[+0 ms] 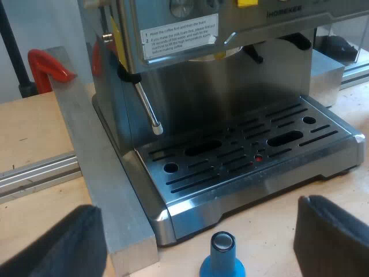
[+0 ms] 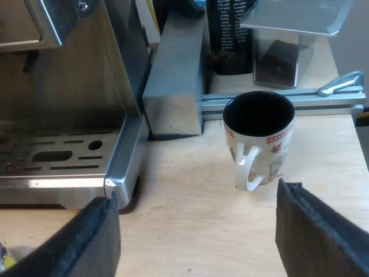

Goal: Put the handle in the coffee machine

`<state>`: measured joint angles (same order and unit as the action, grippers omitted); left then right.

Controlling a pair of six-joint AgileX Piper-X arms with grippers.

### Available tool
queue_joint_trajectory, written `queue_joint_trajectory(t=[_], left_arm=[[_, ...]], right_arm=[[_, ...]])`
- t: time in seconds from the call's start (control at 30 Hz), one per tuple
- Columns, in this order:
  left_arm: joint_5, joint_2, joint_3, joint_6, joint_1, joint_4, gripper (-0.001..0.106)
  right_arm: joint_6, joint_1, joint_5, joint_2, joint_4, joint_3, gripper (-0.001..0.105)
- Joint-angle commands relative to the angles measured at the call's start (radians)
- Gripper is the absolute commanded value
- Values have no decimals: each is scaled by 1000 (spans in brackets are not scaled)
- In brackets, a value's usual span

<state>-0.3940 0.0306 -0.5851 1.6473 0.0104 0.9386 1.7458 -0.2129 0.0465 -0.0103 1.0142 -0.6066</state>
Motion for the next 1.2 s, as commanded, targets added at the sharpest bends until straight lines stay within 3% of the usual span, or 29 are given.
queue_joint_trajectory(t=[0.03,0.1,0.17,0.27,0.37,0.5,0.57,0.6,0.7,0.9,1.07,1.2], left_arm=[[-16,2,-8,1,1,6,70],[-74,2,-8,0,1,20,70],[-186,9,-13,0,1,51,70],[-264,41,-32,-5,1,93,70],[-306,82,-53,-55,1,120,72],[-329,162,-108,-193,1,171,77],[-335,200,-128,-241,1,192,77],[-363,234,-141,-278,3,213,77],[-413,309,-151,-315,13,247,77],[-434,436,-150,-426,91,281,77],[-419,506,-150,-427,193,251,77],[-363,554,-150,-427,280,197,77]], right_arm=[[7,0,-31,5,-7,-11,60],[5,0,-76,7,-7,-11,60],[-6,0,-121,27,8,-23,60],[-7,0,-184,80,35,-46,60],[-7,0,-252,146,48,-70,60],[-1,0,-318,222,53,-95,60],[19,0,-385,285,56,-122,60],[55,0,-450,390,75,-161,60],[106,0,-478,493,92,-198,60],[206,0,-508,686,160,-296,60],[244,-2,-498,807,187,-340,60],[239,-63,-487,884,205,-340,60]])
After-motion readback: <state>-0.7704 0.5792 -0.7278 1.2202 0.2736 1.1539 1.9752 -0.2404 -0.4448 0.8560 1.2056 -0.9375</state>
